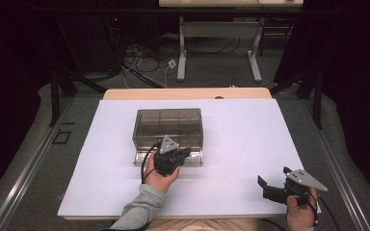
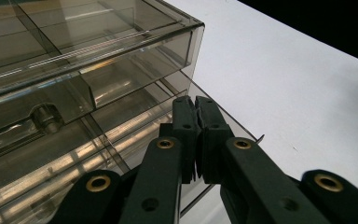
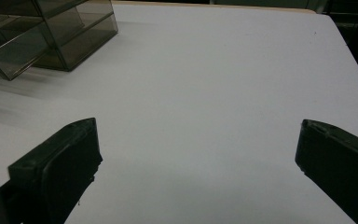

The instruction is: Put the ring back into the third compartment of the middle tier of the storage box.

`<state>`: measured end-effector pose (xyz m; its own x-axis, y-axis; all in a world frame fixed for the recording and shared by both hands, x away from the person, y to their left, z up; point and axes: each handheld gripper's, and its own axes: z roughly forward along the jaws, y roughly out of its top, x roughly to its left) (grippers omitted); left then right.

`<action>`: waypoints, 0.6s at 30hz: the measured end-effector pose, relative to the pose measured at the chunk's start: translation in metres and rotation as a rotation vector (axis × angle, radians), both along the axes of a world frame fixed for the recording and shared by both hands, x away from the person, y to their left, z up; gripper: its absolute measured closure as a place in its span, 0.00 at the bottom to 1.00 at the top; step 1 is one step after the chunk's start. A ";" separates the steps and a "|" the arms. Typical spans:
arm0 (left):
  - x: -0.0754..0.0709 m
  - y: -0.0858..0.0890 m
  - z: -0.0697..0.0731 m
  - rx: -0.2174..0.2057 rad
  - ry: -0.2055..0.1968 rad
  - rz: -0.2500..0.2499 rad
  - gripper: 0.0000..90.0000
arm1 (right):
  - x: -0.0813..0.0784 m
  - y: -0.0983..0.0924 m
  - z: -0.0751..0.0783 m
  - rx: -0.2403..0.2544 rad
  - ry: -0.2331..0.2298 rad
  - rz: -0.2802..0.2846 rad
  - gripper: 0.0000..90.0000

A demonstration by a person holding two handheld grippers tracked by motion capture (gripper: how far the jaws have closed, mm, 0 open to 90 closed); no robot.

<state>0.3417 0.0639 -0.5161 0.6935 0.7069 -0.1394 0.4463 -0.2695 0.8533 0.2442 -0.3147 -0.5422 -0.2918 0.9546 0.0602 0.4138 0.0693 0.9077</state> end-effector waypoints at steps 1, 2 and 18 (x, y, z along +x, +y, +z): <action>0.000 0.000 0.000 0.001 0.002 -0.002 0.97 | 0.000 0.000 0.000 0.000 0.001 -0.002 0.00; 0.000 0.000 0.000 0.001 0.000 -0.006 0.97 | 0.000 0.000 0.000 0.001 0.001 -0.001 0.00; -0.001 0.002 0.002 -0.014 -0.015 0.008 0.79 | 0.000 -0.001 0.000 0.002 -0.004 -0.001 0.00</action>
